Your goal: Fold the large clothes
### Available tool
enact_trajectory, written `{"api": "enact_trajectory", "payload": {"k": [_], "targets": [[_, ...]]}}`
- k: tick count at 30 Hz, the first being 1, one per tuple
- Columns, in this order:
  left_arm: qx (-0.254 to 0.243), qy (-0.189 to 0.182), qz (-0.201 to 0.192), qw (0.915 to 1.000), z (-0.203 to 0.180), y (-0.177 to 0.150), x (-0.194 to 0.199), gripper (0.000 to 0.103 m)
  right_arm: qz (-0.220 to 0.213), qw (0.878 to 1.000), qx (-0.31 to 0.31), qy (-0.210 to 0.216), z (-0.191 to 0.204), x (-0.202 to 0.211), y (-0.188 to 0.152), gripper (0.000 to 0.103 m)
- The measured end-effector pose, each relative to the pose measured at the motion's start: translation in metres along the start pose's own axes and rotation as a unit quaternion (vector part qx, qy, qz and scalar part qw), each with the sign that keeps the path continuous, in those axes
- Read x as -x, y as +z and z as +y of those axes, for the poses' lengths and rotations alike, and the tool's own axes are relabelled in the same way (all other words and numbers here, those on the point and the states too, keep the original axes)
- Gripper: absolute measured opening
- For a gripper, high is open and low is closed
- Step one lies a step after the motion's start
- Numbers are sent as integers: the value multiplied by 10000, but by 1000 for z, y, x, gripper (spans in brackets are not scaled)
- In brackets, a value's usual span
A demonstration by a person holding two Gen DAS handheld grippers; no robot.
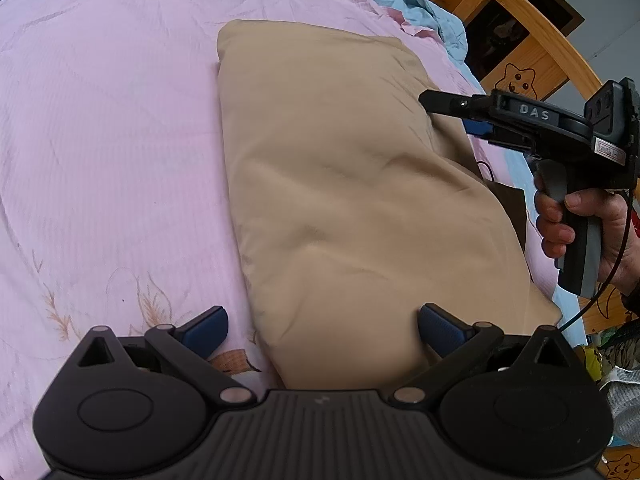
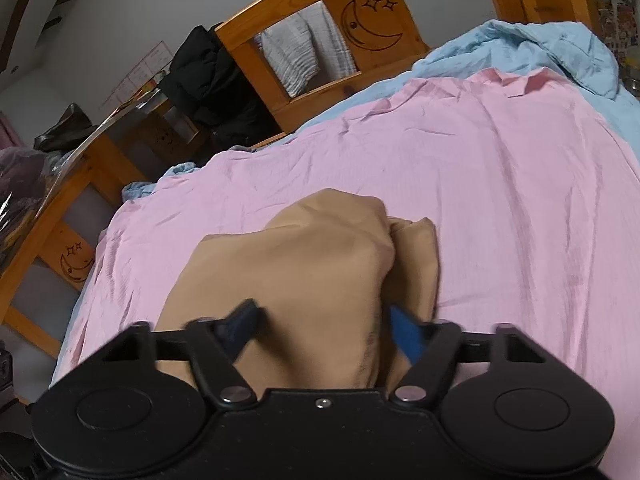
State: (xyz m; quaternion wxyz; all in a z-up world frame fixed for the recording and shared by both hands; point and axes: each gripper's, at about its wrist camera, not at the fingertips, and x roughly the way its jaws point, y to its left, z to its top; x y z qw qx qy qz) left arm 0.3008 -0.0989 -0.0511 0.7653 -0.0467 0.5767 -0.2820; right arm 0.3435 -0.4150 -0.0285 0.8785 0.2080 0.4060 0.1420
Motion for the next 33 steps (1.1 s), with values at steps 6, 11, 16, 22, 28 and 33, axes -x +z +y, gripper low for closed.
{"api": "enact_trajectory", "payload": {"k": [6,11,16,22,28,33], "targets": [[5,-7,36,10000,1,0,0,103,-121,9977,474,-479,13,8,-4,9],[-2,-58,80,10000,1,3,-4,103,-121,9956,492,-793,6,13,-14,7],[368,-257,252,9987,13,5,-12,103,-7,9986,-41,-522,-9,9,-5,21],[417,-279,286,9983,15,4,-13,103,-185,9975,-671,-87,-32,10,15,81],[460,-239,300,9982,11,5,-14,103,17,9895,-1426,221,-64,-15,26,99],[486,-216,298,9981,8,6,-15,103,480,9680,-2202,1101,-82,-43,17,100]]}}
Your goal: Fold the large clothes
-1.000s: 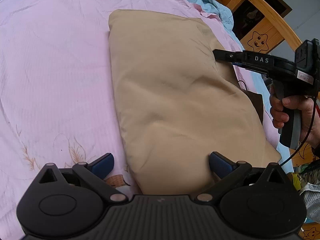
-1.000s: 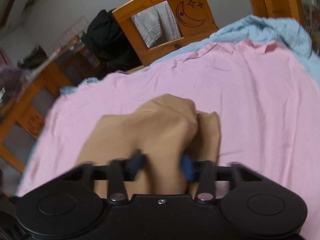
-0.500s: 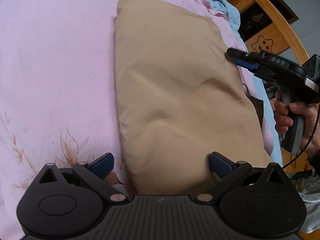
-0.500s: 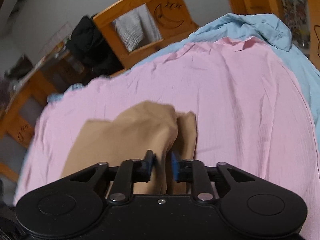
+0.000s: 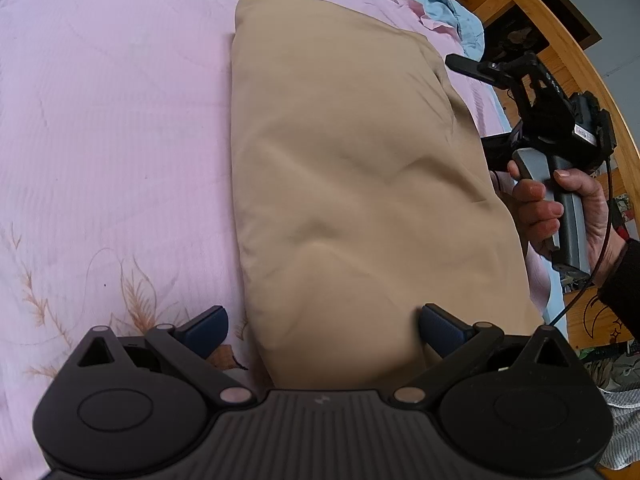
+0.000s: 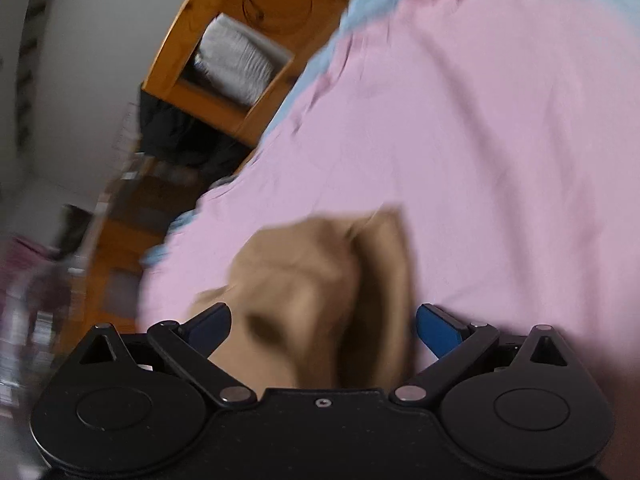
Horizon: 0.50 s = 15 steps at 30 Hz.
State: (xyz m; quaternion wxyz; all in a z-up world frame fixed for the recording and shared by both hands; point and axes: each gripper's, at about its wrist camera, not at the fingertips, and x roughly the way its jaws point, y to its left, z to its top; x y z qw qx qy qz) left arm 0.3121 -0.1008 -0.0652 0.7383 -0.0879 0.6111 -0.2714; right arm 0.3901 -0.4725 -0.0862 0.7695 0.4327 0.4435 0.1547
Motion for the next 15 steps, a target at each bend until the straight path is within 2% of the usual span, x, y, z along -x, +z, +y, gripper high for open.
{"api": "enact_trajectory", "payload": {"k": [2,8,15], "targets": [[2,0,-2,10000,0,0,0,103,107,9995,-151,242,-2,-4,-4,103],[-3,-14,4,10000,0,0,-1,103,12,9999,148,60,5,6,-5,102],[-12,4,1,10000,0,1,0,103,-4,9994,-297,199,-12,3,-3,103]]}}
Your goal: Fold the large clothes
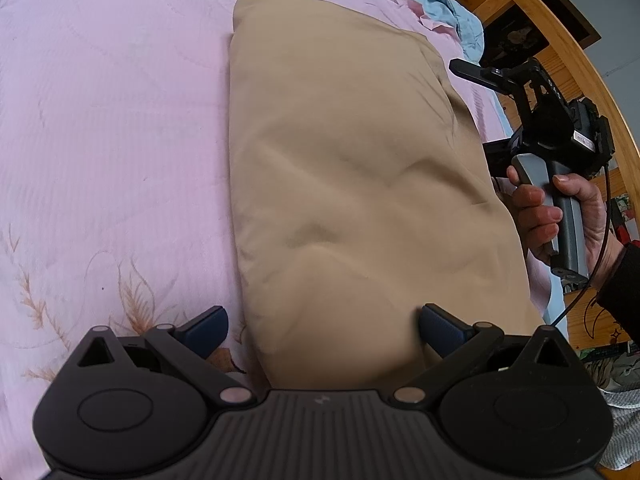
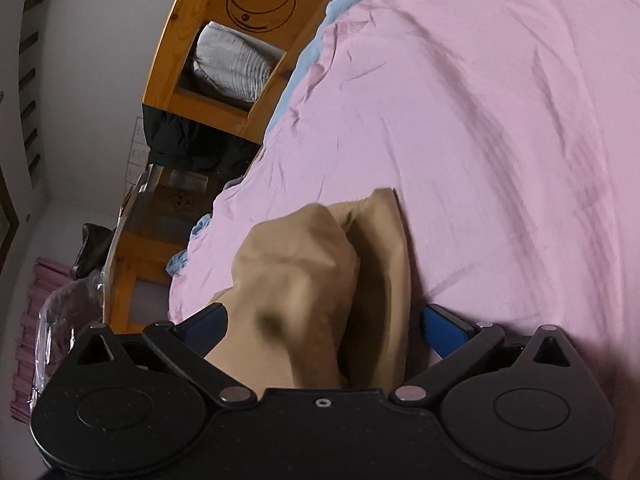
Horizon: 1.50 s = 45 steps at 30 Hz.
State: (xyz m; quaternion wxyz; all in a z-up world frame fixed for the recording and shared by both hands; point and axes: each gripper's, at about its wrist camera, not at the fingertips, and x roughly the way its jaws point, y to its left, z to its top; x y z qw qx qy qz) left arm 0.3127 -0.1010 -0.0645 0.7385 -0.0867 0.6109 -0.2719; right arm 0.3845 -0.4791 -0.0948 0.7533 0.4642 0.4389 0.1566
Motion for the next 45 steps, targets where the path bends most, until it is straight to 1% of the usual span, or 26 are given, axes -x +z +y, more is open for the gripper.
{"api": "enact_trajectory", "payload": {"k": [3,6,8,9,12,14,16,18,23,26,29,35,37,42,43,45], "targets": [[21,7,2,10000,0,0,1,103,173,9996,-2,240,4,-7,-4,103],[27,29,6,10000,-1,0,2,103,179,9982,-152,544,7,-8,-6,103],[25,40,6,10000,-1,-1,1,103,220,9979,-89,606,13,-8,-7,103],[19,42,6,10000,-1,-1,1,103,261,9980,41,574,17,-9,-7,103],[27,38,7,10000,-1,-1,1,103,434,9960,745,222,36,-13,-12,103],[22,42,4,10000,-3,0,0,103,565,9903,1266,-87,49,-18,-20,103],[30,56,2,10000,-4,0,0,103,643,9842,1623,-284,56,-22,-28,103],[34,54,5,10000,-5,-1,0,103,614,9801,1841,-409,60,-23,-34,103],[40,51,18,10000,-6,-1,0,103,613,9820,1705,-541,55,-24,-36,103],[76,-14,52,10000,-2,1,0,103,559,9813,1748,-579,57,-23,-39,102],[151,-134,93,9998,5,3,-2,103,497,9801,1815,-629,60,-23,-43,98],[244,-250,154,9993,11,5,-4,103,407,9799,1841,-646,64,-21,-48,91],[295,-295,198,9989,14,7,-4,103,391,9806,1810,-635,64,-20,-48,90],[357,-218,264,9988,10,10,-4,103,369,9826,1715,-609,61,-21,-48,90],[405,-191,270,9986,8,11,-5,102,363,9827,1710,-604,61,-20,-49,90],[506,-228,263,9981,2,13,-6,94,356,9834,1681,-584,60,-20,-49,90]]}}
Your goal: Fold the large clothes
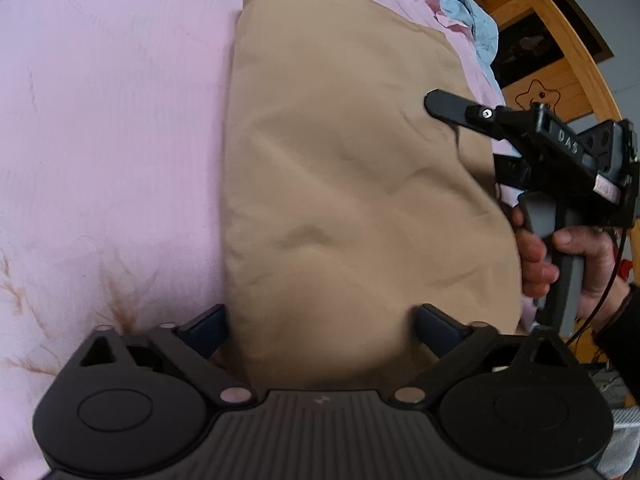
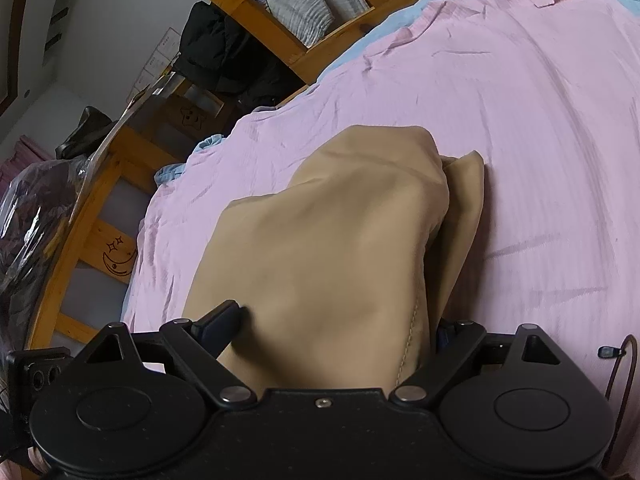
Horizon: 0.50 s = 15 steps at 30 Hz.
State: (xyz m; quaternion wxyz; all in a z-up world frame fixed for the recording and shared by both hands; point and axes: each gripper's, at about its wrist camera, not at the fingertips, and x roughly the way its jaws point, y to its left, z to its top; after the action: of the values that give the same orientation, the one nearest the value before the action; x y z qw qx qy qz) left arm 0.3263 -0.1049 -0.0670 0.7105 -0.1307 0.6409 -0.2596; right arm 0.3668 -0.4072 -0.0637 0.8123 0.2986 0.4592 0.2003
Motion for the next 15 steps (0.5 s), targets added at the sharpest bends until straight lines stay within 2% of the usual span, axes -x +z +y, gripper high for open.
{"api": "enact_trajectory", "payload": {"k": [3,7,15], "targets": [[104,167,21,9998,-7,3,-1,93,6,10000,-36,10,-1,0,0,90],[164,207,11,9997,-7,4,-2,90,25,10000,-72,-23,-1,2,2,88],[12,349,31,9994,-14,6,0,82,-36,9999,-19,-155,8,7,-3,74]]}}
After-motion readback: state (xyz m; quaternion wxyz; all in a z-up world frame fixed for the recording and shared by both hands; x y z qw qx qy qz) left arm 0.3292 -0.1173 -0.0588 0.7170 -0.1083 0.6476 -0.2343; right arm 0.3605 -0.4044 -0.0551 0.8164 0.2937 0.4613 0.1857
